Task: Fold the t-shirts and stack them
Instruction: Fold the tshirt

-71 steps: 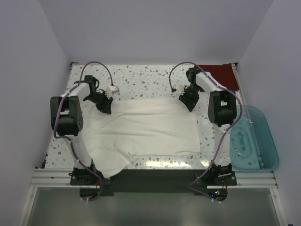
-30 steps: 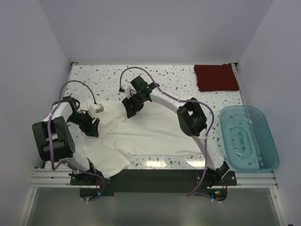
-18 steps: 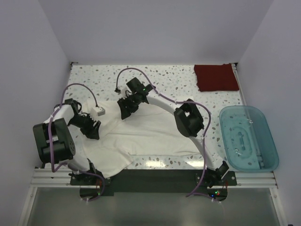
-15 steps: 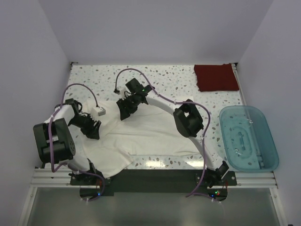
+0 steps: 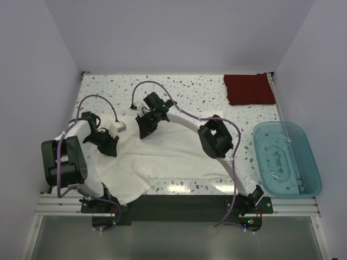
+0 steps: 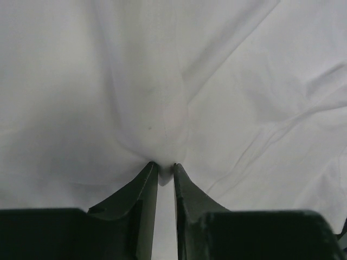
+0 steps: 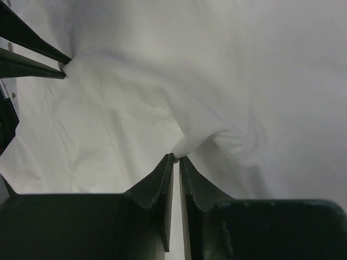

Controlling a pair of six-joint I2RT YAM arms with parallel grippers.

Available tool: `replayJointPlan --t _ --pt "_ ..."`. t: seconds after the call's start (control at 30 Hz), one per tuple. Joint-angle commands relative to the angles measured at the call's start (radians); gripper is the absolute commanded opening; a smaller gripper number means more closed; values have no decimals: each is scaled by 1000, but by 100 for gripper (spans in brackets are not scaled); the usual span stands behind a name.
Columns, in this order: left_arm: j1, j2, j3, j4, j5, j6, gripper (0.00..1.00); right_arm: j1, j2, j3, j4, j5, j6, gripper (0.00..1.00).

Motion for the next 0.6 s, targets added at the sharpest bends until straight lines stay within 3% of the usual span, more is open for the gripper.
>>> replayJointPlan --t 0.0,0.07,0.27,0.57 --pt "-13 7 10 48 0 -36 20 5 2 39 28 -32 9 12" --pt "-13 13 15 48 -5 -39 14 4 2 37 26 -24 7 1" --pt "-11 9 21 25 1 -29 0 5 -9 31 29 -9 22 0" --pt "-13 -43 50 -84 46 39 0 -5 -131 -122 135 -44 75 0"
